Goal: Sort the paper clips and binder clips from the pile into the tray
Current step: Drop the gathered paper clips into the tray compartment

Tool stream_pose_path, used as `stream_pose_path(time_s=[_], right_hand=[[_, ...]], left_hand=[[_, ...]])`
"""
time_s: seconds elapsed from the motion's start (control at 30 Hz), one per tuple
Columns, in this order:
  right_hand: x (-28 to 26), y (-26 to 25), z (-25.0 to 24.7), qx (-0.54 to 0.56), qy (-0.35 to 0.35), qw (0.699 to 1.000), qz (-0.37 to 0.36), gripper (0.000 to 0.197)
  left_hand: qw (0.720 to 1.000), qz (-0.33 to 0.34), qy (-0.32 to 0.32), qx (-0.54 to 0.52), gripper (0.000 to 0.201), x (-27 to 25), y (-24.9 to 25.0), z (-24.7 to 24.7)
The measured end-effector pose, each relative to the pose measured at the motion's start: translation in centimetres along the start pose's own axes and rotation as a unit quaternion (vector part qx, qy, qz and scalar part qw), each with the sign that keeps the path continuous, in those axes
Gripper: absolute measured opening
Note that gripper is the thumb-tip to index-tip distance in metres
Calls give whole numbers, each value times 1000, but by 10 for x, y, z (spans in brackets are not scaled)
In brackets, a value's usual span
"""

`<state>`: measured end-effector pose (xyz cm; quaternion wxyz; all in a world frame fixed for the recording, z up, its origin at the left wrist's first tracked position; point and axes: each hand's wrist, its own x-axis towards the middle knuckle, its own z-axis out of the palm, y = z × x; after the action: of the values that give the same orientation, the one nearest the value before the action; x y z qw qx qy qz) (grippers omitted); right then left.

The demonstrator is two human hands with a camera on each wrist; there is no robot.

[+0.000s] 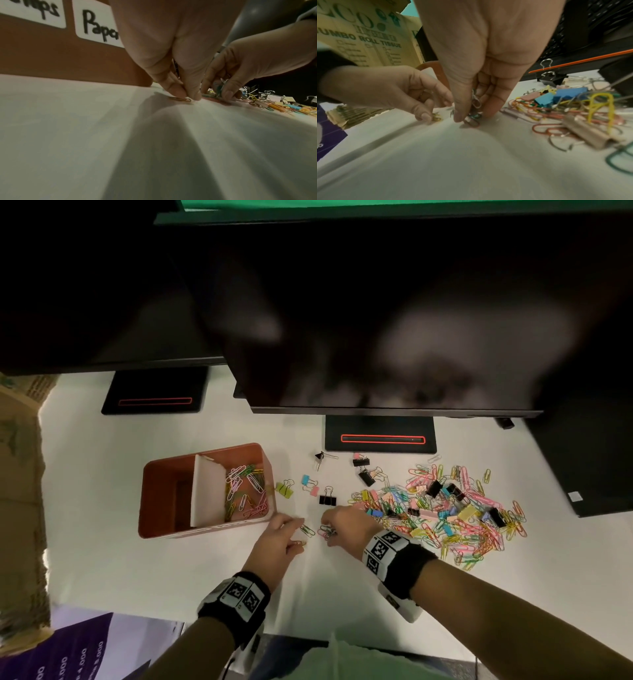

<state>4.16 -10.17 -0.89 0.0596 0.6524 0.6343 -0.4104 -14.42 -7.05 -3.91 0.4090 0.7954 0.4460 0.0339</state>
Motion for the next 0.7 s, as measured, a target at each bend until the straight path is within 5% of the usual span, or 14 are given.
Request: stream_pose_path(time_s=[0.33,0.7], right_hand=[[12,-2,-4,-23,-24,999,31,25],[13,-1,1,-18,-38,998,54,24]], left_hand=[[996,11,7,84,8,27,9,5],[977,-21,-77,197,22,38,18,8]])
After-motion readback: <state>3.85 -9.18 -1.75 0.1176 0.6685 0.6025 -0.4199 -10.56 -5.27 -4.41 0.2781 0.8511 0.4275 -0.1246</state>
